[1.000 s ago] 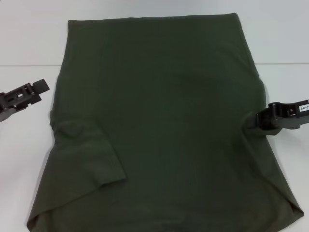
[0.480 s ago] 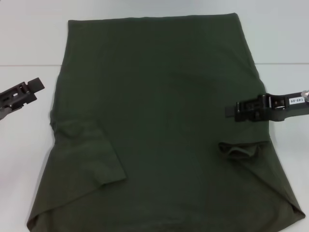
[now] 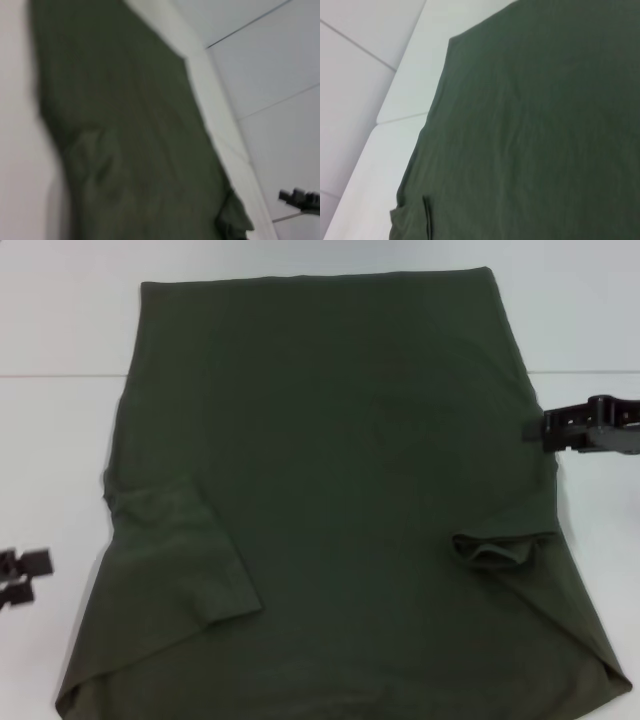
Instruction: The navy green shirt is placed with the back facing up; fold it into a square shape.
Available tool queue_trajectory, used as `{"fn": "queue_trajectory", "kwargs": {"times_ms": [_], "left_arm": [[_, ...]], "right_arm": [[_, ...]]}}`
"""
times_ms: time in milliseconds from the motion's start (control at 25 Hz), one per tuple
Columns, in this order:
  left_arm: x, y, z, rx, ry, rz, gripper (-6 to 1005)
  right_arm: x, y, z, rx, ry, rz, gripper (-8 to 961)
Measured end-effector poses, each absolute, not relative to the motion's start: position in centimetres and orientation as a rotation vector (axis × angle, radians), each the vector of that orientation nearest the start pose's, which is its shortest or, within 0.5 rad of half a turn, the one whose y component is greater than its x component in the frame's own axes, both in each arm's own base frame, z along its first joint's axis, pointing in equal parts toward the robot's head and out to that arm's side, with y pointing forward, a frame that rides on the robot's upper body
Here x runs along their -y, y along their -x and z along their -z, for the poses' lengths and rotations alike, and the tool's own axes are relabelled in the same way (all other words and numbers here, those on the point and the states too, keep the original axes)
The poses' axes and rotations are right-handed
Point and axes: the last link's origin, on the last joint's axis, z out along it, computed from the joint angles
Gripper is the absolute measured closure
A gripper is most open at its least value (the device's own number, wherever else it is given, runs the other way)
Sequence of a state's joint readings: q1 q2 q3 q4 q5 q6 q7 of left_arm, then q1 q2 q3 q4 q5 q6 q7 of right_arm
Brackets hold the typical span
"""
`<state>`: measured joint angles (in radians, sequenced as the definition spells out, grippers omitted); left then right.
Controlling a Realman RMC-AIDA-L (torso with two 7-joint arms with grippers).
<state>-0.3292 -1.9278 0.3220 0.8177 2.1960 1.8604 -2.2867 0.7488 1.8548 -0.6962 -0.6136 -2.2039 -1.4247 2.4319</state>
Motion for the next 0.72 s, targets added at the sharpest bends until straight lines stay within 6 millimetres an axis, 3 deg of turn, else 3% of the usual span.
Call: {"fn": "queue_trajectory", "kwargs": {"times_ms": [240, 360, 720], "left_arm": [[-22.2, 36.7, -11.4, 2.087, 1.957, 0.77, 114], [-21.1, 37.2, -10.2, 2.161, 1.917, 0.74, 114], [-19.9, 37.2, -7.6, 2.25, 1.877, 0.732, 114]], "right_arm": [[-41.6, -25.0, -8.0, -1.689, 2.255, -0.472, 446], [-41.6, -25.0, -7.9, -1.688, 2.255, -0.472, 446], [-41.5, -25.3, -7.8, -1.682, 2.249, -0.47, 445]]}}
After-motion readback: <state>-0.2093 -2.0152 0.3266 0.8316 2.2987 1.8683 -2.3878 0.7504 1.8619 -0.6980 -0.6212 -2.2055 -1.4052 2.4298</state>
